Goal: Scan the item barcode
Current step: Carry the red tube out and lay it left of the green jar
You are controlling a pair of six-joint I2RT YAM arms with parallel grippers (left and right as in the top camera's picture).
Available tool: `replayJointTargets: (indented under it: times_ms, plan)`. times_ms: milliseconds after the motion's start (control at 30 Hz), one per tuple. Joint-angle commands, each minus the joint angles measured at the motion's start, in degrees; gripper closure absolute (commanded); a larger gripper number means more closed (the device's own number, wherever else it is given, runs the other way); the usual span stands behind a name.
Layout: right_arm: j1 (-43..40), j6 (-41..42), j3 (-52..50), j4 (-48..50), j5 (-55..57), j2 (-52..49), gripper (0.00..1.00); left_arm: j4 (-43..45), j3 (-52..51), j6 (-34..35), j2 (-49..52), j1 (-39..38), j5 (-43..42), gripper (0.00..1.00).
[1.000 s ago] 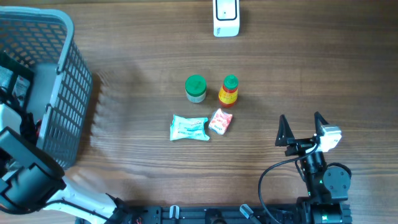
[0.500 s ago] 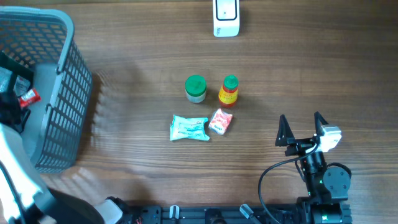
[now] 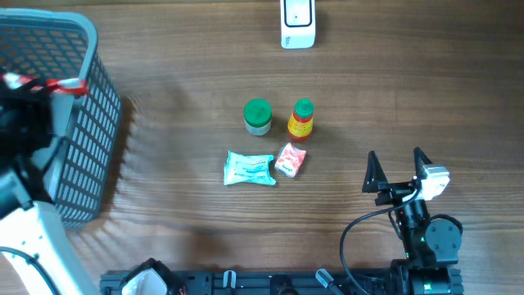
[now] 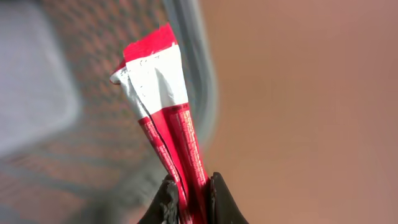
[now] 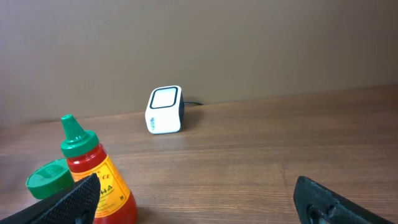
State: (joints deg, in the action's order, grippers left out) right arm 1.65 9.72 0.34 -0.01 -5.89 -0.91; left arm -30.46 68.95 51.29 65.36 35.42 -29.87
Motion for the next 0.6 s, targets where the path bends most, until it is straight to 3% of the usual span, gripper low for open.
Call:
replayJointTargets:
  times_ms: [0,200,400,567]
  plan:
    - [0.3,-0.7,0.0,0.2,0.8,0.1,0.0,-0.6,0.1,-6.4,-0.8,-9.8,-3.3,0.96]
    - [0.3,-0.7,0.0,0.2,0.8,0.1,0.0,-4.7,0.1,-12.1,-0.2,-25.1,2.5,0.96]
    - [0.3,-0.7,0.0,0.2,0.8,0.1,0.0,-15.1,-1.9,-12.1,1.3,-41.1,20.5,0.96]
    - [0.3,-0.7,0.0,0.2,0.8,0.1,0.0,-11.6,-9.6,-11.2,1.5,-50.0,27.4,0.96]
